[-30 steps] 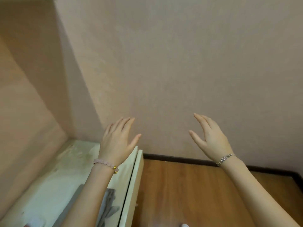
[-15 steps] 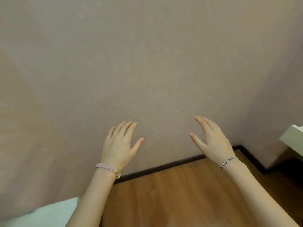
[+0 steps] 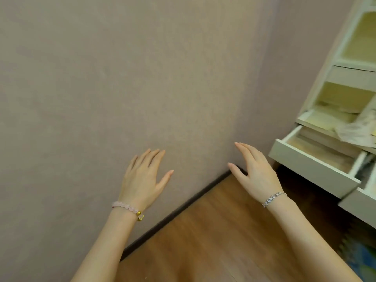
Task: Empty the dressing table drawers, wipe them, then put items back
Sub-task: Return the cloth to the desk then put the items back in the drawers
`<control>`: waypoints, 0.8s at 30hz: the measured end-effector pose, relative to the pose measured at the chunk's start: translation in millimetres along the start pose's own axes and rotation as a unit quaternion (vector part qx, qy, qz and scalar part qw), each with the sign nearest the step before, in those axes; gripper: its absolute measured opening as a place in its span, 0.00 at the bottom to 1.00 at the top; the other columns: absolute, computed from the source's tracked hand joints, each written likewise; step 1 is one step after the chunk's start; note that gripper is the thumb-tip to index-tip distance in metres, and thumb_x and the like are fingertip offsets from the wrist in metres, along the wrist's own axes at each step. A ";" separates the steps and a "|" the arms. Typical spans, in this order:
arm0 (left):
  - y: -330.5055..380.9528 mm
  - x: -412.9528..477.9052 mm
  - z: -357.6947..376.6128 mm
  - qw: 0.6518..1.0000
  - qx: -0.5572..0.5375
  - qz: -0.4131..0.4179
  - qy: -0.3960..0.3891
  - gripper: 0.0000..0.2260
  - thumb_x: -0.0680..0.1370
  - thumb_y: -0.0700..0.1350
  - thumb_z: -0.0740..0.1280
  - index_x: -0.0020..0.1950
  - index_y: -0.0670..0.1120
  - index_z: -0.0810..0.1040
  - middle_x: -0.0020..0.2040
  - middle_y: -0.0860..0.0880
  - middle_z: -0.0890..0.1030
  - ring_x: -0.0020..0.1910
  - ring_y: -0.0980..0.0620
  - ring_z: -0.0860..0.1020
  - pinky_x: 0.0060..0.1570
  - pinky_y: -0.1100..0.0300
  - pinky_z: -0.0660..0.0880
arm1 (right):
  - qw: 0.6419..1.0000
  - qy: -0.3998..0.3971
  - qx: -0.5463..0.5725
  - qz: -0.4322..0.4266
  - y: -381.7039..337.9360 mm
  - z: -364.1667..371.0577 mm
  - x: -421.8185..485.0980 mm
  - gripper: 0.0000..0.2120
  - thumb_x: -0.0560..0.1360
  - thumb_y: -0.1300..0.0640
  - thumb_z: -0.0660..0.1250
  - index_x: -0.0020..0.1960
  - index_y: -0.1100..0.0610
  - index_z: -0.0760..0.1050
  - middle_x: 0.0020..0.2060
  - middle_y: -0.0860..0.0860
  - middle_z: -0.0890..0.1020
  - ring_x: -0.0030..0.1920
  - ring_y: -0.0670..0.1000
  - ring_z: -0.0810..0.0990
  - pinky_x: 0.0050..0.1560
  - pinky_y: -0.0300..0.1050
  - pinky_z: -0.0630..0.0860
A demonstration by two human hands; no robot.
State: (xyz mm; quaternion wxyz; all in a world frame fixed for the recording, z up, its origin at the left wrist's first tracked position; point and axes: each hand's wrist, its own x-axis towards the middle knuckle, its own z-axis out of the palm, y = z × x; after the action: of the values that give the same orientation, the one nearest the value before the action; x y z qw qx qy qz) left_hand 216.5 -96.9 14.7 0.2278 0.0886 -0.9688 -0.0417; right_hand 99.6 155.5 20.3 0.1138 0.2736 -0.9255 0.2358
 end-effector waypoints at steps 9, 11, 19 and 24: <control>33.3 116.2 74.3 0.981 -0.088 0.172 -0.031 0.26 0.76 0.59 0.55 0.65 0.44 0.75 0.62 0.47 0.78 0.64 0.45 0.74 0.63 0.46 0.68 | 0.983 0.046 -0.075 0.164 39.3 -7.6 10.3 0.27 0.77 0.43 0.57 0.74 0.51 0.58 0.71 0.47 0.64 0.72 0.47 0.60 0.69 0.41 0.59; 38.8 140.6 86.8 0.971 -0.108 0.211 -0.038 0.26 0.76 0.59 0.55 0.65 0.44 0.74 0.62 0.47 0.78 0.64 0.45 0.74 0.63 0.47 0.68 | 0.974 0.063 -0.083 0.203 39.4 -7.0 13.1 0.27 0.77 0.44 0.57 0.73 0.51 0.59 0.71 0.47 0.65 0.71 0.46 0.61 0.69 0.40 0.59; 54.0 202.9 116.8 0.925 -0.170 0.337 -0.043 0.26 0.76 0.58 0.55 0.64 0.43 0.75 0.61 0.46 0.79 0.63 0.44 0.74 0.62 0.46 0.69 | 0.930 0.114 -0.122 0.327 29.8 3.1 15.1 0.27 0.77 0.44 0.58 0.73 0.53 0.60 0.70 0.50 0.66 0.71 0.49 0.63 0.69 0.44 0.62; 61.4 216.8 135.6 0.905 -0.194 0.373 -0.068 0.26 0.76 0.59 0.55 0.66 0.44 0.73 0.63 0.47 0.77 0.65 0.45 0.73 0.64 0.46 0.66 | 0.911 0.126 -0.137 0.368 27.1 13.8 12.3 0.27 0.77 0.44 0.58 0.73 0.53 0.60 0.70 0.50 0.66 0.71 0.48 0.62 0.69 0.44 0.62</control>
State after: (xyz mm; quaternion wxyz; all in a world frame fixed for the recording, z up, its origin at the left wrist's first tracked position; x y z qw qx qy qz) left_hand -44.6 -72.5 -4.7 0.1728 -0.3286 -0.9169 -0.1467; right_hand 73.1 163.1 2.4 0.1711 -0.1364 -0.9619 0.1639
